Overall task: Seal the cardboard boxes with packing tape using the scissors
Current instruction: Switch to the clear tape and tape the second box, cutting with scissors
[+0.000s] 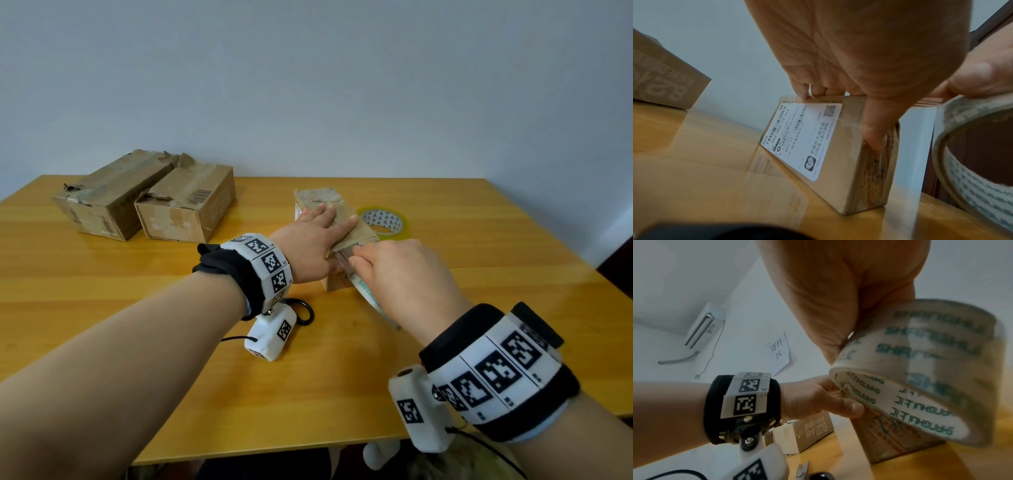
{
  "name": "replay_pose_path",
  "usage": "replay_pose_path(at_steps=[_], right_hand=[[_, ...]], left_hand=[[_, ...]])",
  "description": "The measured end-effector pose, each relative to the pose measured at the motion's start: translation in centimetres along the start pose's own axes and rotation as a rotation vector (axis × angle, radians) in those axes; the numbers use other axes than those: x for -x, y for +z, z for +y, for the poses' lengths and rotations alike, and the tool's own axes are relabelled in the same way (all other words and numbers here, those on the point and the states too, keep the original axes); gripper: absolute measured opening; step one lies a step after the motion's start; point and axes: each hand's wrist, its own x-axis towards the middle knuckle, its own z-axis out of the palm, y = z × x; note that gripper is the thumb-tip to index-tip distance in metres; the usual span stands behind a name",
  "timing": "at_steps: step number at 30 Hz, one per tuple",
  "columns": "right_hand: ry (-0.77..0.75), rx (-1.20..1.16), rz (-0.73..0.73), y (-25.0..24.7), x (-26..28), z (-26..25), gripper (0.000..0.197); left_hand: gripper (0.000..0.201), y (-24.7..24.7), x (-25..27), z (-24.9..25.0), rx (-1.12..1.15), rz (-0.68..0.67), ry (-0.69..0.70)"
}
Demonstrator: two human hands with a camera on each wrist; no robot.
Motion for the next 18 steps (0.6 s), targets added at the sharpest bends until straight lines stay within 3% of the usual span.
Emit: replay_pose_path(at_steps=[9,18], right_hand=[[-0.02,0.089,0.046,0.6,-0.2,0.1,0.038],[-0.03,0.106,-0.018,0.9,-0.2,1.3,0.039]], left_hand=[[0.078,0.1,-0.5,-0.5,0.028,0.006,0.013],[0.081,0.3,-1.4,-1.3,0.036,-0.005,0.0]])
